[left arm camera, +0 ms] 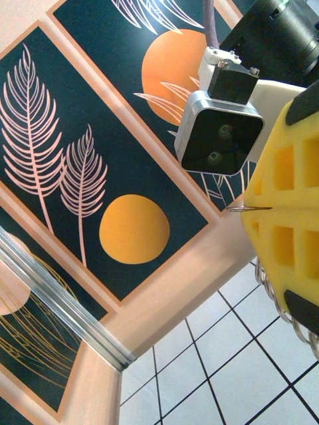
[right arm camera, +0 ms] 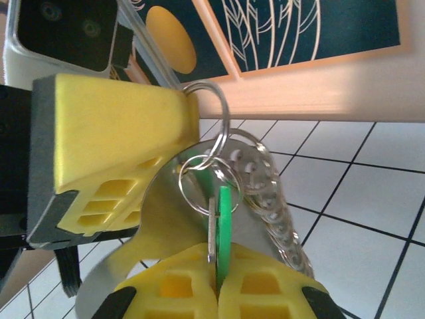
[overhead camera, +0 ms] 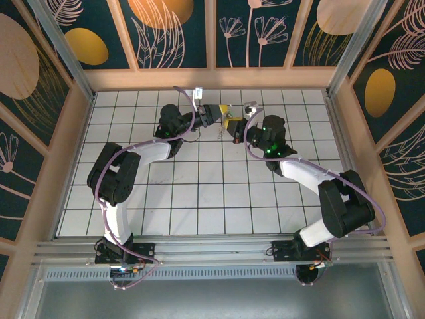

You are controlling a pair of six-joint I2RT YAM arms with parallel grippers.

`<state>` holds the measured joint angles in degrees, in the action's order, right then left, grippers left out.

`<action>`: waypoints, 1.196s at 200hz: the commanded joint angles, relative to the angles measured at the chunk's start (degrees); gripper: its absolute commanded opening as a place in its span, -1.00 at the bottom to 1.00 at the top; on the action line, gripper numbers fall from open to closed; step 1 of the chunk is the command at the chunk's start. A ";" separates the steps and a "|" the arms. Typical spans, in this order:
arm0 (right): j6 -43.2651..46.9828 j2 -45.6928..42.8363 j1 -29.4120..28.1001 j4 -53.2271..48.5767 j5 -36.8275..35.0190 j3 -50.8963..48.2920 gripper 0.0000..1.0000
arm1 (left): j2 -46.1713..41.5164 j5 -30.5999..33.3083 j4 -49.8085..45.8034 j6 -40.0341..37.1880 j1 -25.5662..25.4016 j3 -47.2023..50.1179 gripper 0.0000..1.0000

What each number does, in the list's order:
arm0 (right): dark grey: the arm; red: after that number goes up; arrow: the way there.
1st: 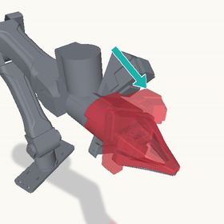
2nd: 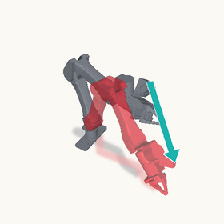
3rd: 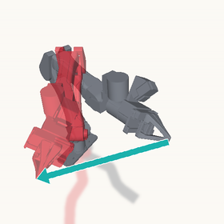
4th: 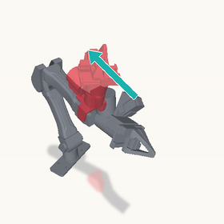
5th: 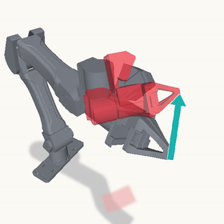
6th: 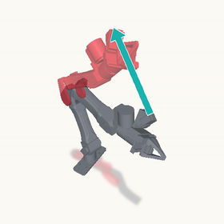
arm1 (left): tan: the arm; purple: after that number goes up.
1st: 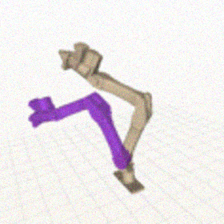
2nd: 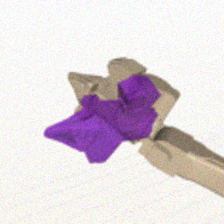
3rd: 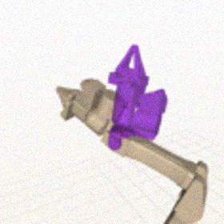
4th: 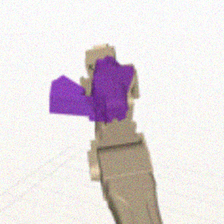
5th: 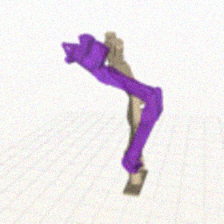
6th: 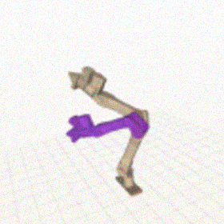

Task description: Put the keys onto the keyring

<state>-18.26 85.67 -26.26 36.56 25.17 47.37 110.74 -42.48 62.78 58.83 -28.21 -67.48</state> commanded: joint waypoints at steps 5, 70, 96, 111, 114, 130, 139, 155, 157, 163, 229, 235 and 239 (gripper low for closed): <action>-0.21 1.00 -0.98 -0.40 4.63 3.14 -1.00 | -2.45 0.64 3.68 0.47 -0.45 -0.28 -1.00; 0.03 3.48 -1.25 -2.28 6.65 6.24 -1.00 | -2.38 0.91 3.97 0.58 -0.71 -0.02 -1.00; 0.20 4.31 -1.16 -3.12 9.70 7.28 -1.00 | -2.12 0.85 4.36 0.81 -0.71 -0.18 -1.00; -0.15 4.85 -0.59 -3.15 12.66 7.47 -1.00 | -2.11 0.98 4.71 0.99 -0.71 -0.19 -1.00; -0.38 5.03 -0.42 -2.91 13.54 7.47 -1.00 | -2.13 1.03 4.78 1.13 -0.75 -0.12 -1.00; -1.69 5.71 0.39 -1.42 18.97 7.40 -1.00 | -2.09 1.45 5.92 1.63 -0.84 0.16 -1.00; -2.13 6.27 0.59 -0.99 21.85 7.65 -1.00 | -1.99 1.52 6.50 2.02 -0.80 0.20 -1.00; -2.40 7.17 0.68 -1.10 25.59 8.35 -1.00 | -1.75 1.61 7.33 2.51 -0.80 0.25 -1.00; -2.48 7.16 0.68 -1.07 25.61 8.35 -1.00 | -1.66 1.61 7.41 2.56 -0.80 0.25 -1.00; -2.75 7.16 0.80 -0.85 25.59 8.14 -1.00 | -1.61 1.60 7.44 2.71 -0.80 0.25 -1.00; -9.82 -0.53 8.78 6.07 23.93 -1.76 -0.24 | -2.04 2.80 9.09 3.31 -0.80 1.76 -1.00; -10.10 -1.70 9.52 6.33 23.80 -2.65 -0.24 | -2.06 2.84 9.27 3.46 -0.80 1.80 -1.00; -10.23 -2.43 9.95 6.47 23.72 -3.21 -0.23 | -2.09 2.88 9.35 3.47 -0.80 1.78 -1.00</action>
<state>-26.04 88.62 -18.90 38.39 47.33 47.05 110.72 -39.92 67.22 61.23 -28.86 -66.19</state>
